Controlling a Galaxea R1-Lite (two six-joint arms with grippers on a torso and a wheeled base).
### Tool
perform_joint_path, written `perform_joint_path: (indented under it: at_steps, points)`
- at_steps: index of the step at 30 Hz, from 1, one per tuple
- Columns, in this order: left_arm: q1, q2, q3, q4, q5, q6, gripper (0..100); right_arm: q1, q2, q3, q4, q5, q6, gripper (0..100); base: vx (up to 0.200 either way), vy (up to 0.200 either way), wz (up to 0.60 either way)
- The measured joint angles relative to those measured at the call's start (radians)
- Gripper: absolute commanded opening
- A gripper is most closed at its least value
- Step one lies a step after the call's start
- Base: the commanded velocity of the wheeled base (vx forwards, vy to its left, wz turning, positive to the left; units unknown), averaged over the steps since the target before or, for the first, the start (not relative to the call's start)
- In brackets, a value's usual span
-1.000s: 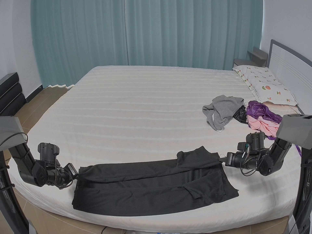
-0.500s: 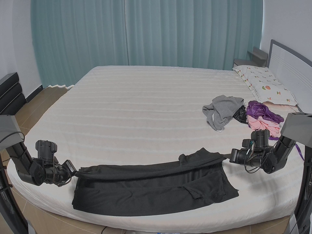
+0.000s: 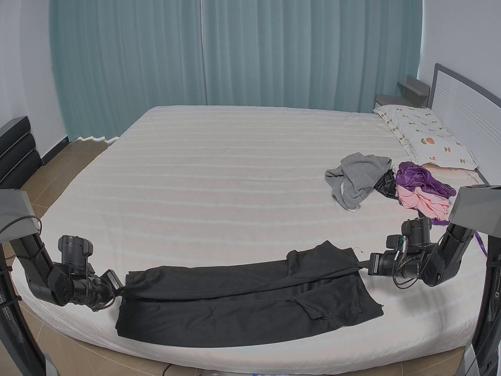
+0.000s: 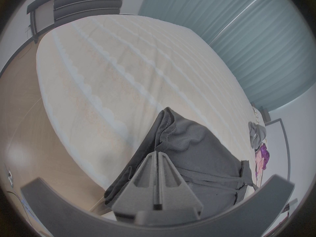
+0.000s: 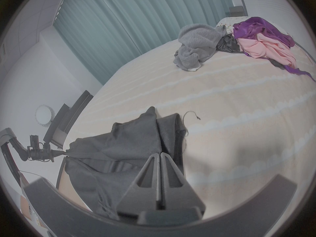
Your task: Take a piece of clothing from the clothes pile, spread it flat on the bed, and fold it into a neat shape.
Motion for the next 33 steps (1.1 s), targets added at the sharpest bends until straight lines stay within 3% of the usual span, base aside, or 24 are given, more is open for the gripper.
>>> perform_joint_path:
  at_steps: [4,5,6,15,25,33]
  points:
    - [-0.001,0.022,0.013,0.000,-0.001,0.051,0,0.002,0.010,0.010,0.008,-0.002,-0.036,0,0.000,0.000,0.00]
    - [-0.002,0.027,0.015,0.000,0.000,0.059,100,0.002,0.014,0.011,0.009,-0.004,-0.042,0,0.000,0.000,0.00]
    - [-0.002,0.033,0.019,-0.001,0.000,0.064,100,0.003,0.018,0.012,0.010,-0.006,-0.047,100,0.000,0.000,0.00]
    - [-0.001,0.046,0.019,-0.001,0.004,0.059,100,0.004,0.019,-0.013,0.009,0.002,-0.029,100,0.000,0.000,0.00]
    - [0.000,0.027,-0.080,0.001,0.006,0.011,100,0.005,0.013,-0.094,0.011,0.002,0.183,100,0.000,0.000,0.00]
    - [-0.026,0.128,-0.226,0.000,0.047,-0.019,100,0.004,0.052,-0.163,0.028,0.001,0.227,100,0.000,0.000,0.00]
